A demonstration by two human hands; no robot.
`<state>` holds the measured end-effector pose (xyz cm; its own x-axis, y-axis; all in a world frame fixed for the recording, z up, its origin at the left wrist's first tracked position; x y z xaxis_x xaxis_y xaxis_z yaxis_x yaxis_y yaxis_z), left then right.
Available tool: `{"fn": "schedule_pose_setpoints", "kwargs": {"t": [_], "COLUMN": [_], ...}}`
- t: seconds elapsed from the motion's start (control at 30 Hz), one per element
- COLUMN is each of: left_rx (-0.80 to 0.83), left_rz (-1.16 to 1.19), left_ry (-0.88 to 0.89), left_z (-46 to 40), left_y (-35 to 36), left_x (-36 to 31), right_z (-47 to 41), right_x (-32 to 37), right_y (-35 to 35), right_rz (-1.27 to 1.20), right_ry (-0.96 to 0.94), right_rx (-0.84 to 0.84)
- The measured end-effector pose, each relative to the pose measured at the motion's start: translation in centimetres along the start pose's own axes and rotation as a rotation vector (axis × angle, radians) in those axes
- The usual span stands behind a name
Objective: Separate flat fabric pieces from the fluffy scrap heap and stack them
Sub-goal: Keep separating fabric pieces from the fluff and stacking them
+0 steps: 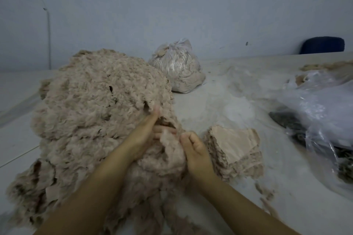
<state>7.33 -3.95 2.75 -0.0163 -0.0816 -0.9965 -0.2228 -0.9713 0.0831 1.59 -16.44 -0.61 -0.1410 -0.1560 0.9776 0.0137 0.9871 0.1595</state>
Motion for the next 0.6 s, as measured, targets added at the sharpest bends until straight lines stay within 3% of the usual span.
{"fn": "schedule_pose_setpoints", "kwargs": {"t": [0.1, 0.17, 0.23, 0.37, 0.5, 0.6], "left_rx": [0.321, 0.439, 0.361, 0.198, 0.099, 0.119], "left_rz": [-0.248, -0.458, -0.641, -1.066, -1.195, -1.332], "left_ry": [0.057, 0.148, 0.275, 0.459, 0.445, 0.393], "left_z": [1.9, 2.5, 2.3, 2.1, 2.2, 1.8], "left_y": [1.5, 1.8, 1.6, 2.1, 1.8, 1.2], "left_x": [0.8, 1.3, 1.3, 1.2, 2.2, 3.7], "right_z": [-0.9, -1.0, -0.8, -0.9, -1.8, -2.2], "right_x": [1.0, 1.1, 0.8, -0.6, 0.6, 0.9], "right_y": [-1.2, -1.9, -2.5, -2.5, -3.7, -4.8], "right_rz": [-0.129, -0.144, -0.114, 0.025, -0.095, -0.177], "right_ry": [-0.03, -0.043, -0.012, 0.251, 0.126, 0.099], "right_rx": [-0.113, -0.157, -0.169, -0.149, -0.35, -0.427]}}
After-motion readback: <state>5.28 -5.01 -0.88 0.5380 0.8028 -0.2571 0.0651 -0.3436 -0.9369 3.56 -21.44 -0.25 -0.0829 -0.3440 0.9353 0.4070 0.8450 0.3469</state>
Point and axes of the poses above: each hand's wrist, its own z-axis away from the middle knuckle, its own y-axis out of the palm, x = y × z, the point moved 4 cm from there along -z, towards the middle knuckle, and after that the axes turned 6 degrees about y, right-handed, at the moved point
